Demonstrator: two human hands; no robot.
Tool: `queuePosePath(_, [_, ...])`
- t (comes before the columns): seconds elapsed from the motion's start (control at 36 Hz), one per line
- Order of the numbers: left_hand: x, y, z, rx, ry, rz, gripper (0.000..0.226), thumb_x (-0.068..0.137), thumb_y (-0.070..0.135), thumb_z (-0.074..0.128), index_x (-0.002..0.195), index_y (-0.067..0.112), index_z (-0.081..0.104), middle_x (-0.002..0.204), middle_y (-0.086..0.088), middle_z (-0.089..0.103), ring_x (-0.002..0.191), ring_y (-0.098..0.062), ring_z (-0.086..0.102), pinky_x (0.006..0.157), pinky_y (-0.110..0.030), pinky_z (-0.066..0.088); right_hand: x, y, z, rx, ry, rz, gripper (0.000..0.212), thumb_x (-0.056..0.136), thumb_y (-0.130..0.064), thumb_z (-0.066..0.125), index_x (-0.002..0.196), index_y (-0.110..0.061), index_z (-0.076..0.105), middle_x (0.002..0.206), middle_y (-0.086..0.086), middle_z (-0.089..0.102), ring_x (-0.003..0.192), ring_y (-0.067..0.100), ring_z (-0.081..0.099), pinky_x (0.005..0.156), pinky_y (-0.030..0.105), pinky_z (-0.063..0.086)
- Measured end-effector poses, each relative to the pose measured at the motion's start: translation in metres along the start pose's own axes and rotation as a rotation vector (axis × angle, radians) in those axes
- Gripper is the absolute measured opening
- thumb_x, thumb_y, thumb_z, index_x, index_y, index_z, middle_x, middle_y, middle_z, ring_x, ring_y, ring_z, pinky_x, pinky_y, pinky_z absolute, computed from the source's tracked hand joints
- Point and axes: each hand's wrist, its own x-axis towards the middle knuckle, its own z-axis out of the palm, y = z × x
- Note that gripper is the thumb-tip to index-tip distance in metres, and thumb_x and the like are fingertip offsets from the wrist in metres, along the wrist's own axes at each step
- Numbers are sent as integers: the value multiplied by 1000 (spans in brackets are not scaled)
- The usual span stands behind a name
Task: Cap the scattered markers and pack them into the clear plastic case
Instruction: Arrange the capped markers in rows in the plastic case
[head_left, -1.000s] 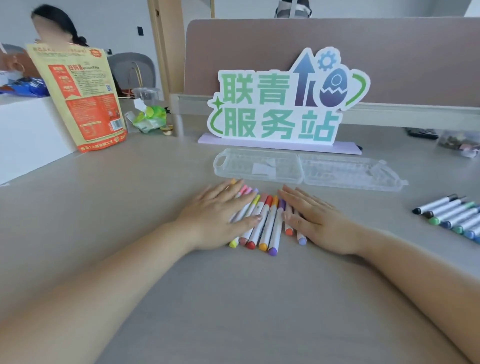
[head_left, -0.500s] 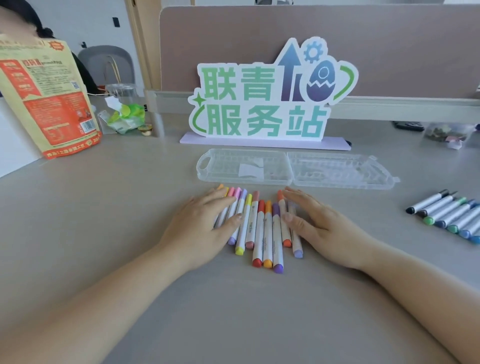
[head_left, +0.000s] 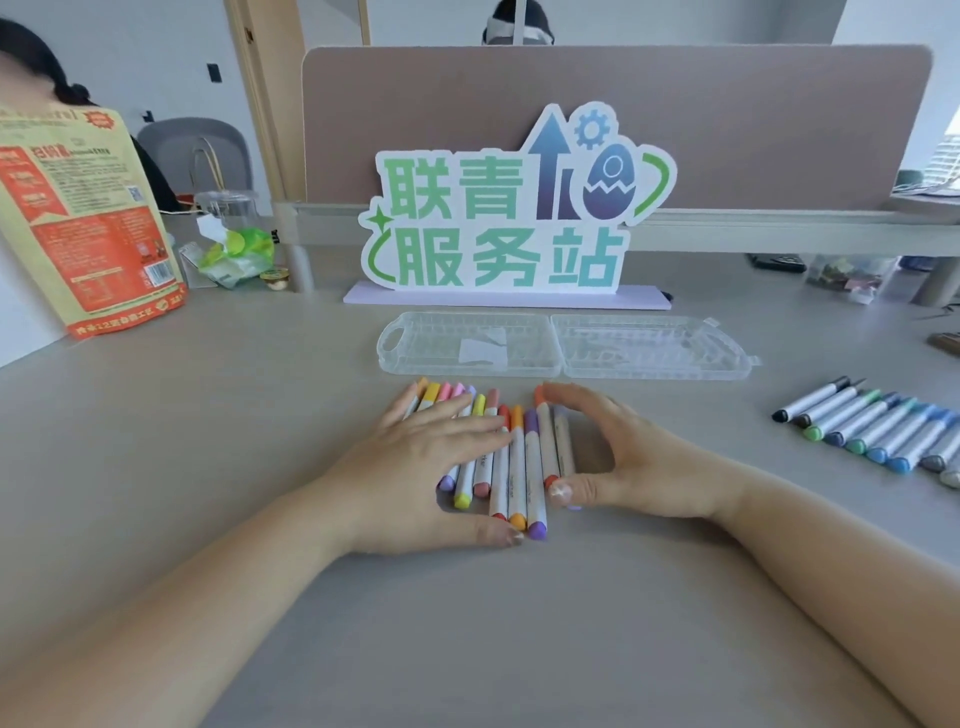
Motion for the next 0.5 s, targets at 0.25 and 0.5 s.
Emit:
queuePosePath(0.25, [-1,-4,-9,-11,44,83,84,62,87,42,134,45,45,127,49,24,129,27,-7,115,-23,-15,9,2,-4,138,149,43,86,62,-64,60,139,-34,36,135,-24,43,124,-6,36,91,6,27])
queuePosePath(0.5, [-4,-5,0,-81,233,62,73,72,84,35,119,36,63,129,22,56,127,6,35,113,-19,2,19,7,4,-25,188,23,39,91,-42,54,128,-32,55,133,-19,47,124,-3,40,99,13,26])
